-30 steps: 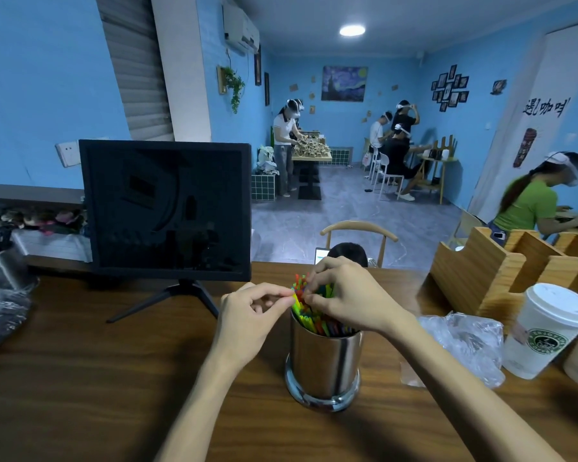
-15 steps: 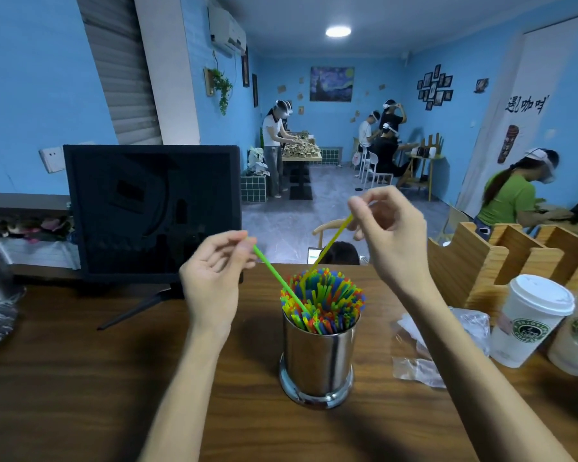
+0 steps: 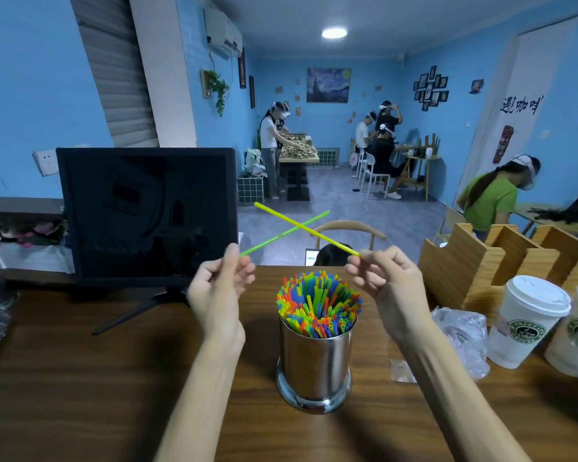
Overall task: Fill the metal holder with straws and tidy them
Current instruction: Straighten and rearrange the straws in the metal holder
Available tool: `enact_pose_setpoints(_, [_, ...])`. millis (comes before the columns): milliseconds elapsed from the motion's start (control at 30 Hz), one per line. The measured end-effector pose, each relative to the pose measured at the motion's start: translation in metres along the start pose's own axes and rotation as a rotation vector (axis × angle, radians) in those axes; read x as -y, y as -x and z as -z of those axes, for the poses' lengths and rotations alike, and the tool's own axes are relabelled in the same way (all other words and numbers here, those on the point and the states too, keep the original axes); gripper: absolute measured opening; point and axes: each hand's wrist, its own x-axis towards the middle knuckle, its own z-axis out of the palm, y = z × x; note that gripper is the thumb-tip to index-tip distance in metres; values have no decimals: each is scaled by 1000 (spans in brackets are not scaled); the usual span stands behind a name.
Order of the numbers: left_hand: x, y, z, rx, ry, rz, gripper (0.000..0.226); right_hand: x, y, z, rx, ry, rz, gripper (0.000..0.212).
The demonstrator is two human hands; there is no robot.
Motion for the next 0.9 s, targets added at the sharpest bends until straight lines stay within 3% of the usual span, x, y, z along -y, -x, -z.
enact_pose_setpoints(167, [12,19,-13,306,54,226,26,-13,8,-14,110,124,11,18])
enact_pose_setpoints(300, [14,20,-19,493,-121,220,31,-21,7,-15,193,421,133,22])
enact_pose_setpoints(467, [15,19,-22,538,-313,123,22,-25,4,-15,288,674,177,12])
enact_pose_setpoints(733, [16,28,-21,689,-422,-26,15,-17,-2,-16,315,778,212,15])
enact_pose_setpoints(900, [18,22,-20,624,-409,-41,14,-9,-8,-14,322,815,220,32])
